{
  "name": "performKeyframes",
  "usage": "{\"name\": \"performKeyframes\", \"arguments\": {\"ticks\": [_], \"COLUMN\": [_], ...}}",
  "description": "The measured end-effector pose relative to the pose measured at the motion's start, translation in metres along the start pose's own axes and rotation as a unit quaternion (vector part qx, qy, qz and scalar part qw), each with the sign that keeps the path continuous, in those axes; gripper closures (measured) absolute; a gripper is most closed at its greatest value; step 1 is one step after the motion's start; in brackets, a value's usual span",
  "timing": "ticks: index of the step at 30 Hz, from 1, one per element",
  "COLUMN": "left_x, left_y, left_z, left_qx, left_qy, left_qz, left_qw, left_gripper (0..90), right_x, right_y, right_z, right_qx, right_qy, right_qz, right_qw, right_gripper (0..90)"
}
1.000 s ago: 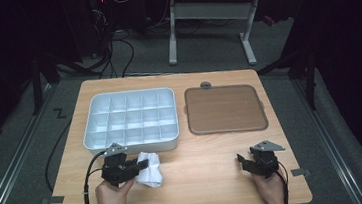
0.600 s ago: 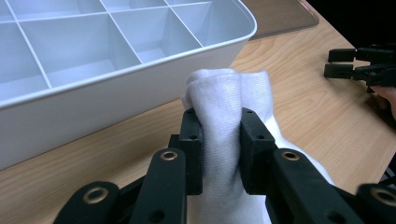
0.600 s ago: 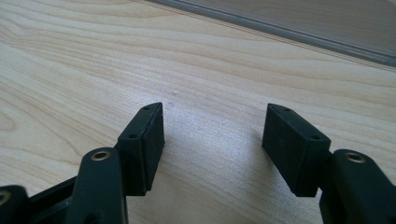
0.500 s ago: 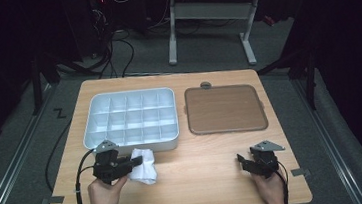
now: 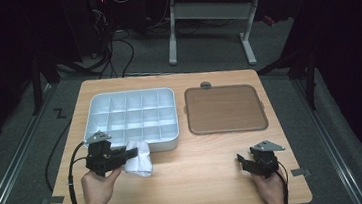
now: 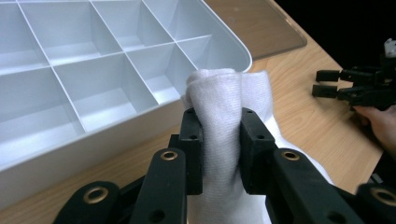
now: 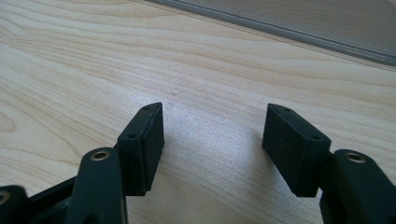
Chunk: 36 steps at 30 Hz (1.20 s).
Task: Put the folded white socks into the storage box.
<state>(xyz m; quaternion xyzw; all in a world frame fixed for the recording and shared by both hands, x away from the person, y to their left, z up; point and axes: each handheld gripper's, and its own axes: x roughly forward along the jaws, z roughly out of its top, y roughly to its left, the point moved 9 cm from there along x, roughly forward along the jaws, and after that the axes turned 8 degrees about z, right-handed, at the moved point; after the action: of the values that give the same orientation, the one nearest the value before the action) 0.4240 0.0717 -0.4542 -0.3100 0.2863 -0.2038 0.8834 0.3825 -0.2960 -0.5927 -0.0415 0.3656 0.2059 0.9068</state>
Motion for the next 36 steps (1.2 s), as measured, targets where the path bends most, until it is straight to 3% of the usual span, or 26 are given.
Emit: {"name": "performKeyframes", "arguments": {"ticks": [11, 16, 25, 31, 34, 36], "left_x": [0.008, 0.011, 0.025, 0.035, 0.043, 0.047], "left_y": [-0.003, -0.002, 0.004, 0.007, 0.008, 0.010], "left_z": [0.024, 0.034, 0.057, 0.064, 0.071, 0.073], "left_qx": [-0.007, -0.021, -0.032, -0.032, -0.049, -0.050], "left_qy": [-0.001, -0.002, -0.011, -0.014, -0.017, -0.016], "left_qz": [-0.007, -0.013, -0.003, 0.004, -0.006, -0.002], "left_qw": [1.0000, 0.9997, 0.9994, 0.9994, 0.9987, 0.9986], "left_gripper": [74.4, 74.4, 74.4, 74.4, 74.4, 74.4], "right_x": [0.000, 0.000, 0.000, 0.000, 0.000, 0.000], "right_y": [0.000, 0.000, 0.000, 0.000, 0.000, 0.000], "right_z": [0.000, 0.000, 0.000, 0.000, 0.000, 0.000], "right_qx": [0.000, 0.000, 0.000, 0.000, 0.000, 0.000], "right_qy": [0.000, 0.000, 0.000, 0.000, 0.000, 0.000], "right_qz": [0.000, 0.000, 0.000, 0.000, 0.000, 0.000], "right_qw": [1.0000, 1.0000, 1.0000, 1.0000, 1.0000, 1.0000], "right_gripper": [38.9, 38.9, 38.9, 38.9, 38.9, 38.9]}}
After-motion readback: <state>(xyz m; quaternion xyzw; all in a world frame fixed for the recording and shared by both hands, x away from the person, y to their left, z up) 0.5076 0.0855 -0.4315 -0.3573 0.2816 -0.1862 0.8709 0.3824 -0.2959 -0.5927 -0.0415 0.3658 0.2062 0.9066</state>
